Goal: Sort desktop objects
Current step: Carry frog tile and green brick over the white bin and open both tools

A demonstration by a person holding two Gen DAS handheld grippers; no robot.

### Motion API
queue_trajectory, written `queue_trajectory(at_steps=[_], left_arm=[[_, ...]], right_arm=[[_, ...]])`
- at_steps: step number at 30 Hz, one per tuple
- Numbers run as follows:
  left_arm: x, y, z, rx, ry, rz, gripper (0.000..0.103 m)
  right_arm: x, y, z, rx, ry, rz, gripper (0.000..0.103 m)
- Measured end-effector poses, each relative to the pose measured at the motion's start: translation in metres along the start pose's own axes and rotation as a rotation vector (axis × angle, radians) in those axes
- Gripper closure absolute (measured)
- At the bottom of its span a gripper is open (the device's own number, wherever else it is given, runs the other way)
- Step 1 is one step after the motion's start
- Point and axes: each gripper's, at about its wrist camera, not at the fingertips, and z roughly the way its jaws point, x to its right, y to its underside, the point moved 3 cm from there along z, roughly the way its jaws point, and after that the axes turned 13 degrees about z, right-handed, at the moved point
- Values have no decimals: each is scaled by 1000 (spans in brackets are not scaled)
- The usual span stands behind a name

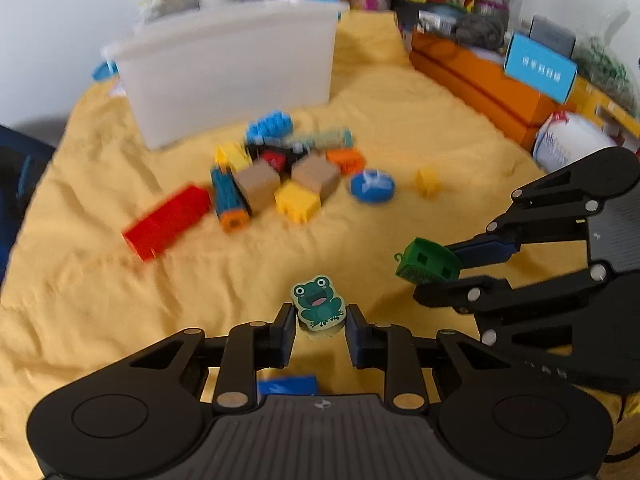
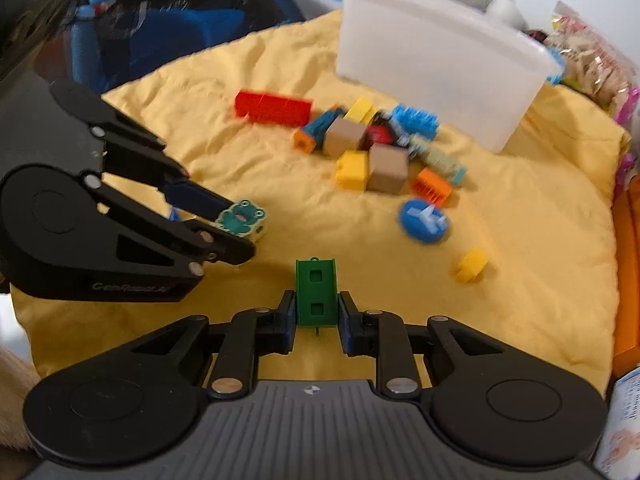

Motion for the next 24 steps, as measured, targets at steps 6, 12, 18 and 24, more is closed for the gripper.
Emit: queue_trajectory(at_steps=[6,12,18,24], left_arm=[[-17,-33,-27,77,-39,4,73],[-52,-82,-48,177,-134,26,73],[-91,-139,-65,267,-213,59,73],[-133,-195,-55,311,-222,59,73]], right_arm=[[22,-40,-18,82,39,47,79],[48,-86,-23,163,122,92,79],[69,-143,-25,265,173,96,79],[87,-206,-13,335,196,92,79]])
